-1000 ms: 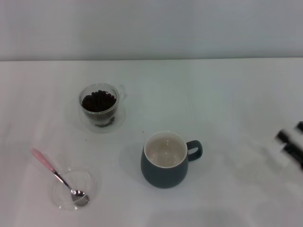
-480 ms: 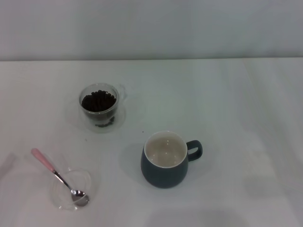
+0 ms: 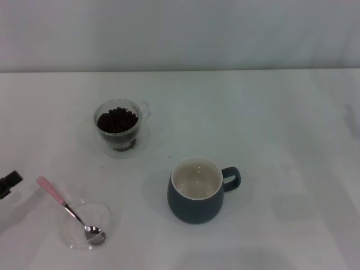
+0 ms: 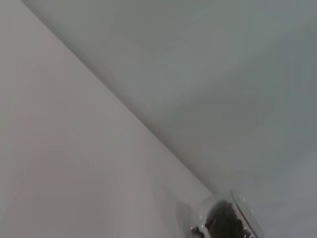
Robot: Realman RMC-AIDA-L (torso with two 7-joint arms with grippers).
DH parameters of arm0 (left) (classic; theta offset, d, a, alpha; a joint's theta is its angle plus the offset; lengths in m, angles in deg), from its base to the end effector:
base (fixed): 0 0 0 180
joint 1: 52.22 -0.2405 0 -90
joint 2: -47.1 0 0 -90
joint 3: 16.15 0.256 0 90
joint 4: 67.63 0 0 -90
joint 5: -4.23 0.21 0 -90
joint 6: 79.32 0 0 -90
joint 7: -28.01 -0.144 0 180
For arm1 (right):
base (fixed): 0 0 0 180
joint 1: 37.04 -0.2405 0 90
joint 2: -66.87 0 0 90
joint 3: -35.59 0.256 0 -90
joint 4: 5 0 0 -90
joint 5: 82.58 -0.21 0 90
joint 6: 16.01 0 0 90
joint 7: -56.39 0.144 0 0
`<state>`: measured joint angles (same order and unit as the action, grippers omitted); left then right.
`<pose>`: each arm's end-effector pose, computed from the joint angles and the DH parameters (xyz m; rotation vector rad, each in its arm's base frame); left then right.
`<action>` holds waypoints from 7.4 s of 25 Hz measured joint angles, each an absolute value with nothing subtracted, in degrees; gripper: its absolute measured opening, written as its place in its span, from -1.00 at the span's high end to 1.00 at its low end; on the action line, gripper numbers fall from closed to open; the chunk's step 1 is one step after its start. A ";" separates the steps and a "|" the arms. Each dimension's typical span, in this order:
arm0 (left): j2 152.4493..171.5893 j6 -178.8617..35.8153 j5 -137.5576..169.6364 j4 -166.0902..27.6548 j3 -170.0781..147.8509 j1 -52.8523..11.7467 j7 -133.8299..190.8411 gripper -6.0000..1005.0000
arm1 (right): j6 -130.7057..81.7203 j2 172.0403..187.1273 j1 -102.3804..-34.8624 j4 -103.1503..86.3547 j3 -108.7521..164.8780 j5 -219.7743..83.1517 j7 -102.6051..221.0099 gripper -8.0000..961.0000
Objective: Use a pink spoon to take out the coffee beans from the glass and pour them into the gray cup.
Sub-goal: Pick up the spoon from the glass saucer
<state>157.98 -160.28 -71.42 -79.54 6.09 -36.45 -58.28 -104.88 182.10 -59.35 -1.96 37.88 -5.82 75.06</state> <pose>-0.3917 0.2485 0.0285 -1.8256 -1.6167 -1.0471 0.3515 0.2947 0.0647 -1.3382 0.4113 0.9086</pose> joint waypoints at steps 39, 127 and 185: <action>158.39 -151.50 -58.21 -80.11 5.89 -27.63 -46.64 -0.75 | -111.09 182.01 -56.34 -1.86 38.15 -6.30 75.29 -0.54; 165.87 -152.97 -77.99 -78.00 5.35 -37.07 -54.11 -0.74 | -105.54 181.91 -60.22 -5.61 38.58 -7.81 76.78 -0.55; 165.30 -157.51 -78.82 -77.06 5.95 -37.60 -55.92 0.74 | -102.28 181.91 -62.63 -6.67 38.58 -7.87 76.78 -0.55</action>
